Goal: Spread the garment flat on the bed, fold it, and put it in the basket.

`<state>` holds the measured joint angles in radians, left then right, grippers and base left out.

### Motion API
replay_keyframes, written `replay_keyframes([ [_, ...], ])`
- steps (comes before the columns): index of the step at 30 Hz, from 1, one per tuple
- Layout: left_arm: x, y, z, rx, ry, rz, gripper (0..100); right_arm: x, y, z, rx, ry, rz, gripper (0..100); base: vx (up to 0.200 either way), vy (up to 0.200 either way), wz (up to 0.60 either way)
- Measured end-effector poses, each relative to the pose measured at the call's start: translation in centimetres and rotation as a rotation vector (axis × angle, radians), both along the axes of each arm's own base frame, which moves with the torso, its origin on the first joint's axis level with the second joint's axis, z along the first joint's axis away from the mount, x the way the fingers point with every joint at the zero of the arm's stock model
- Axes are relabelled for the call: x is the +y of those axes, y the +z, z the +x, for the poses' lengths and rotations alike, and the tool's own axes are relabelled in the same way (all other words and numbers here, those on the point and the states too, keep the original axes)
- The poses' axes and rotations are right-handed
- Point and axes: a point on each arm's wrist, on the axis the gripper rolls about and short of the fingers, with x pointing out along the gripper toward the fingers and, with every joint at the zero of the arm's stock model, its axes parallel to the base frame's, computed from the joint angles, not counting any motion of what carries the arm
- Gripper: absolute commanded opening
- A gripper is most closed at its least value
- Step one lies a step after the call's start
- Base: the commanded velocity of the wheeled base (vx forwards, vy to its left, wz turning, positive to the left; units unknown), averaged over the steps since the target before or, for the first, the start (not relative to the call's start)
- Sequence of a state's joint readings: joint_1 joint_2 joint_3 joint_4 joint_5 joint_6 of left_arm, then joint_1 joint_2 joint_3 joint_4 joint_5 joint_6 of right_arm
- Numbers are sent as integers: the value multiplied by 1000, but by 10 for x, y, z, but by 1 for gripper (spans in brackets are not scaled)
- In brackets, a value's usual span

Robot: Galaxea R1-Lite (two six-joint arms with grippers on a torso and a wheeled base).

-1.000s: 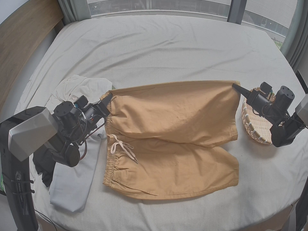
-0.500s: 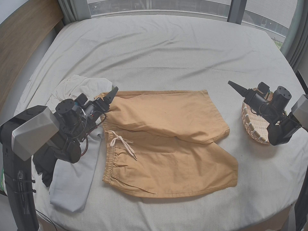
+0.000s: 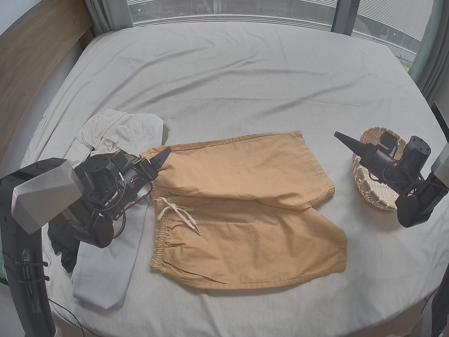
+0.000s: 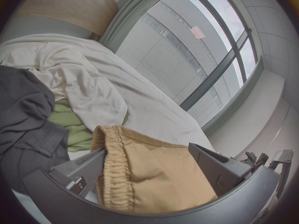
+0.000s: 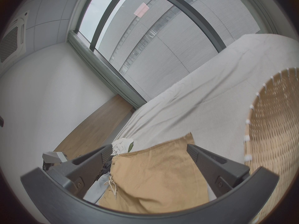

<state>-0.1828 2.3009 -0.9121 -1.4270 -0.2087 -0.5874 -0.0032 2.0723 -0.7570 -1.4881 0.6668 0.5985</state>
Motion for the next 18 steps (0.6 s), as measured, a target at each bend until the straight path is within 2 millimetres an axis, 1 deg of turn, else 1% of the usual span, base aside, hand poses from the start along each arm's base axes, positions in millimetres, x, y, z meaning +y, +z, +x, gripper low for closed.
replay_keyframes([
  [4, 3, 2, -15, 31, -5, 7, 100, -1, -9, -16, 51, -4, -1, 100, 0, 0, 0],
  [11, 12, 0, -59, 97, -28, 22, 100, -3, -28, -48, 175, -9, -1, 100, 0, 0, 0],
  [14, 19, -2, -76, 121, -56, 25, 100, -2, -32, -57, 205, -8, -3, 100, 0, 0, 0],
  [18, 25, -6, -96, 158, -134, 38, 100, -4, -35, -64, 226, -12, -8, 100, 0, 0, 0],
])
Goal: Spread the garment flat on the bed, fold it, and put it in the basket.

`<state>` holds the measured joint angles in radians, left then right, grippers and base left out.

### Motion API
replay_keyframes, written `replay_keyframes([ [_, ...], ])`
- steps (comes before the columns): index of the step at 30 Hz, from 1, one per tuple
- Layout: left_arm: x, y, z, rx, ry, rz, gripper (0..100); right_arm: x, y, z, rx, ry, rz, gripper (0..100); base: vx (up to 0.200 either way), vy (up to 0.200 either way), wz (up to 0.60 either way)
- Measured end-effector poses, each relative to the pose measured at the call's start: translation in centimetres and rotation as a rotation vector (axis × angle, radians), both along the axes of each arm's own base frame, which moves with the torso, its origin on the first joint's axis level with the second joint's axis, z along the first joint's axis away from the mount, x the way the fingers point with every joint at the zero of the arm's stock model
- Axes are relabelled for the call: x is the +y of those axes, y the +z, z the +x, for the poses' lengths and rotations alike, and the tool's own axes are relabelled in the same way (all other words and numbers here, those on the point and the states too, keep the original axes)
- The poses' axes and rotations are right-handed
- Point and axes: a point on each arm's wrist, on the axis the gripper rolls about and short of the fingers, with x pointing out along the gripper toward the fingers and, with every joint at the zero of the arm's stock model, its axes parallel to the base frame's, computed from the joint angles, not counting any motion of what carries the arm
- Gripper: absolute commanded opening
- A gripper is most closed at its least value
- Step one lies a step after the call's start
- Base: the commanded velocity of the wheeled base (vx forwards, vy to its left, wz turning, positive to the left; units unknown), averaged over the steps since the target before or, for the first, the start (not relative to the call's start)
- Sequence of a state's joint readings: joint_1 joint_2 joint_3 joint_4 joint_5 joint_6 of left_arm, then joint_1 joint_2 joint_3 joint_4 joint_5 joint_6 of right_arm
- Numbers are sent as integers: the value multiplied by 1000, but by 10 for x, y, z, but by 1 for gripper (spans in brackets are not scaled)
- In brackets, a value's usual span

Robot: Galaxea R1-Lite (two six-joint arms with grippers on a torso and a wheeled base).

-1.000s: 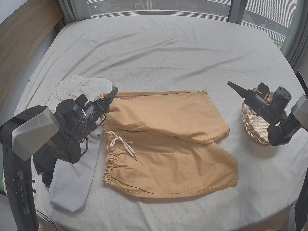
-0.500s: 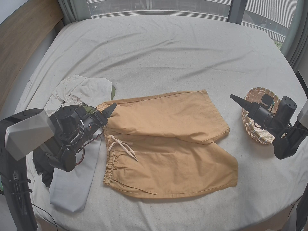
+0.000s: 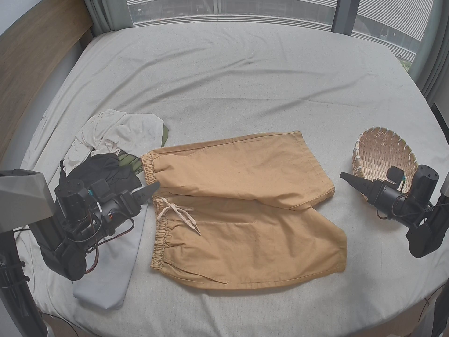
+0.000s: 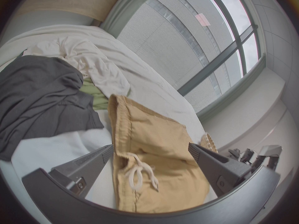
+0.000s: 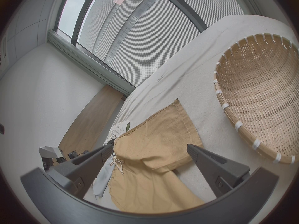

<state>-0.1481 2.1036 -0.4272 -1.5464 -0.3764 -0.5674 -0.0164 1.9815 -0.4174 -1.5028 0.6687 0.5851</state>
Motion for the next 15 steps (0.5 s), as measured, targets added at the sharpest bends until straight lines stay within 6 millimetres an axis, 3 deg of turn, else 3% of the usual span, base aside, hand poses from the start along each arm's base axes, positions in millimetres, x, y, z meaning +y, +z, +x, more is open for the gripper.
replay_keyframes([
  [15, 7, -16, -19, 61, -19, 72, 100, -13, -36, -9, 111, -36, -61, 100, 0, 0, 0],
])
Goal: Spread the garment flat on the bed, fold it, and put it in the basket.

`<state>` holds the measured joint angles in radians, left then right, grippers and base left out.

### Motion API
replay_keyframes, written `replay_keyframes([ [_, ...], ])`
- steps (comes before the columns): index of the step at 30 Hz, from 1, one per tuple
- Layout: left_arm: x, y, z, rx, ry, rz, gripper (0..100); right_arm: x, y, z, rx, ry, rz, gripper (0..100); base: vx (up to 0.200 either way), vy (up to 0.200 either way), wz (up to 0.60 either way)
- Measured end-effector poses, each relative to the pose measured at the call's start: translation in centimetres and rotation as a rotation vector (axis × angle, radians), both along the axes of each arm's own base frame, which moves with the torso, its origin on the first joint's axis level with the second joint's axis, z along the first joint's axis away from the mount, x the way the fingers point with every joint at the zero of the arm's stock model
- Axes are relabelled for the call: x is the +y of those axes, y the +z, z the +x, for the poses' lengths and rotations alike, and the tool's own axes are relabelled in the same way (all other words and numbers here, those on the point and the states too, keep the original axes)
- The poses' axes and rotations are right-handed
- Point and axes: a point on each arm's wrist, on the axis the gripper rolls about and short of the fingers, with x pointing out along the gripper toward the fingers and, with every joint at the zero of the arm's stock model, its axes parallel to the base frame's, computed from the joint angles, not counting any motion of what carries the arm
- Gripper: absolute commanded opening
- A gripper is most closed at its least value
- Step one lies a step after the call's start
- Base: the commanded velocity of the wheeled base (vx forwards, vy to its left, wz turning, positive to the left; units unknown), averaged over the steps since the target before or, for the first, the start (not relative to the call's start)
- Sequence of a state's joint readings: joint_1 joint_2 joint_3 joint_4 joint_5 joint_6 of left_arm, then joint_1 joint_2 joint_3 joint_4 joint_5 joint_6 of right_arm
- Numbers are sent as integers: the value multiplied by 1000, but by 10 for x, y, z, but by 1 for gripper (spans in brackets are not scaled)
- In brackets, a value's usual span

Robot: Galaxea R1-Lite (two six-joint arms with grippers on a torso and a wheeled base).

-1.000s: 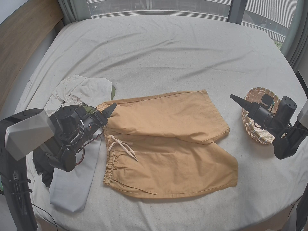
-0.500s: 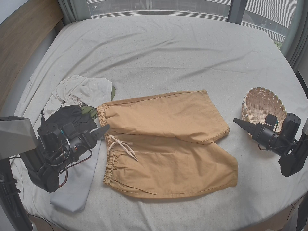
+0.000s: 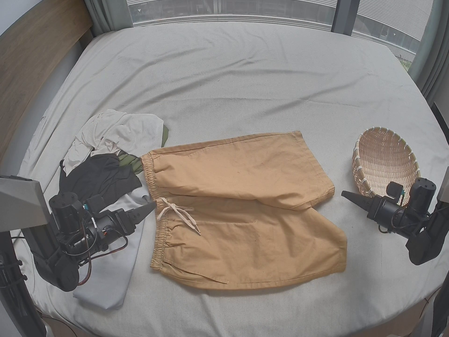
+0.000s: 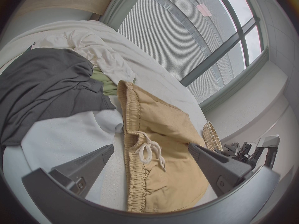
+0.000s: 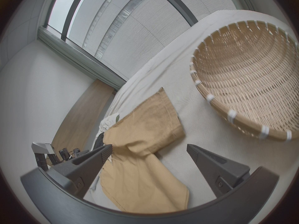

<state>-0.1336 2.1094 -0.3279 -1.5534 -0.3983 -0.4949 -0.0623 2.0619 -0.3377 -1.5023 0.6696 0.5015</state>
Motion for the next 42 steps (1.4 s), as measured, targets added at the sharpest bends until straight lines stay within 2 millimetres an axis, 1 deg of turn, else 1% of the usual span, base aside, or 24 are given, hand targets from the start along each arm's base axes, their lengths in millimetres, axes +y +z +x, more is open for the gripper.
replay_keyframes([
  [8, -4, -11, 0, 17, -27, 40, 100, -3, -28, -4, 96, 0, -27, 100, 0, 0, 0],
  [15, -9, -19, 1, 44, -41, 47, 100, 1, -45, -8, 168, 17, -24, 100, 0, 0, 0],
  [26, -10, -23, 2, 51, -41, 48, 100, 22, -53, -17, 224, 93, -27, 100, 0, 0, 0],
  [37, -10, -26, 5, 54, -39, 49, 100, 25, -52, -18, 218, 104, -24, 100, 0, 0, 0],
  [42, -9, -27, 6, 57, -37, 50, 100, 26, -47, -17, 212, 102, -3, 100, 0, 0, 0],
])
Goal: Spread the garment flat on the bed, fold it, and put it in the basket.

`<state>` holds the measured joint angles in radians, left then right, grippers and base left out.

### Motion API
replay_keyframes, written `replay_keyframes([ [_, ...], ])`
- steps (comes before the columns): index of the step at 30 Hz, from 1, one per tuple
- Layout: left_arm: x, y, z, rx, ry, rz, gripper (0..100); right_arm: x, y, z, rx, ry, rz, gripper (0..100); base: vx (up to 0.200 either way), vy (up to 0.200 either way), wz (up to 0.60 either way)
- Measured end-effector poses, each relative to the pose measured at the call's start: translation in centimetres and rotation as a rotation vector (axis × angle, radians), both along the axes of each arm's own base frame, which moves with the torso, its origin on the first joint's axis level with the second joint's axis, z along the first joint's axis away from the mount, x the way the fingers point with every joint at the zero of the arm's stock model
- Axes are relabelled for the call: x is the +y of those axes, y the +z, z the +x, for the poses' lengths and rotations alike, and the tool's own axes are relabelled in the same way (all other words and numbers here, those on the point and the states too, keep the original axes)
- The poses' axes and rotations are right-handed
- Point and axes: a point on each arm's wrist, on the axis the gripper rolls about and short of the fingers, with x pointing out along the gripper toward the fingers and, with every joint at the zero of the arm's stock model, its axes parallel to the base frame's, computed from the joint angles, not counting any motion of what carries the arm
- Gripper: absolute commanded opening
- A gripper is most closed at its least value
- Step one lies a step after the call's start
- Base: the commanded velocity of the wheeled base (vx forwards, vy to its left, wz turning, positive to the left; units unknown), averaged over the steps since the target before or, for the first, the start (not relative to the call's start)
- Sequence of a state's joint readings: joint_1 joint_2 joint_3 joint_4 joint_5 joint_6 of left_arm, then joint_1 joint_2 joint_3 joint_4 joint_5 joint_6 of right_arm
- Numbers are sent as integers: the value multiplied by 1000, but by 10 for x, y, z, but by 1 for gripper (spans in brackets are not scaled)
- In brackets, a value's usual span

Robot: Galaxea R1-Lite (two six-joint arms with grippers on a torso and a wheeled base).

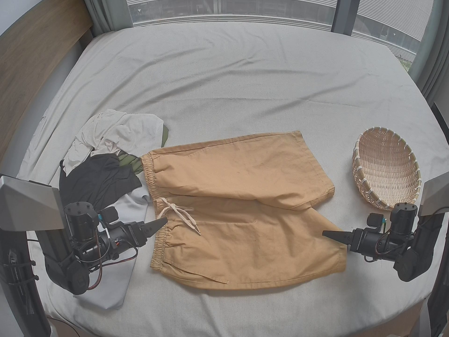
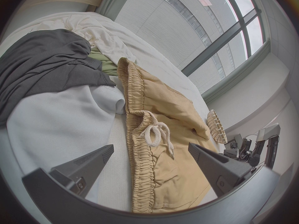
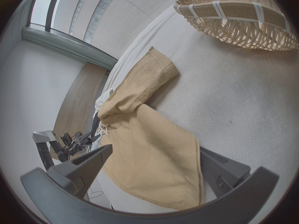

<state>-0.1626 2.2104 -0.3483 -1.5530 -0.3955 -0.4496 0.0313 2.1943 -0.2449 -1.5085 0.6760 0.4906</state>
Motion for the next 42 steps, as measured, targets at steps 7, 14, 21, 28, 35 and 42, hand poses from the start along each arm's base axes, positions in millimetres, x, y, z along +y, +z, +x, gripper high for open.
replay_keyframes([
  [7, 0, -1, 1, -1, 0, 0, 100, 7, 14, 11, -37, 1, 67, 100, 0, 0, 0],
  [14, 1, 0, 2, -6, 4, -1, 100, 12, 29, 17, -72, 25, 123, 100, 0, 0, 0],
  [21, 1, 0, 3, -10, 5, -1, 100, 9, 48, 19, -125, 17, 156, 100, 0, 0, 0],
  [28, 1, 0, 4, -12, 5, -1, 100, 8, 54, 21, -151, 14, 157, 100, 0, 0, 0],
  [35, 1, -1, 4, -7, 4, 0, 100, 9, 50, 23, -139, 16, 157, 100, 0, 0, 0],
  [42, 0, -4, 4, 3, 3, 1, 100, 10, 34, 25, -78, 17, 157, 100, 0, 0, 0],
])
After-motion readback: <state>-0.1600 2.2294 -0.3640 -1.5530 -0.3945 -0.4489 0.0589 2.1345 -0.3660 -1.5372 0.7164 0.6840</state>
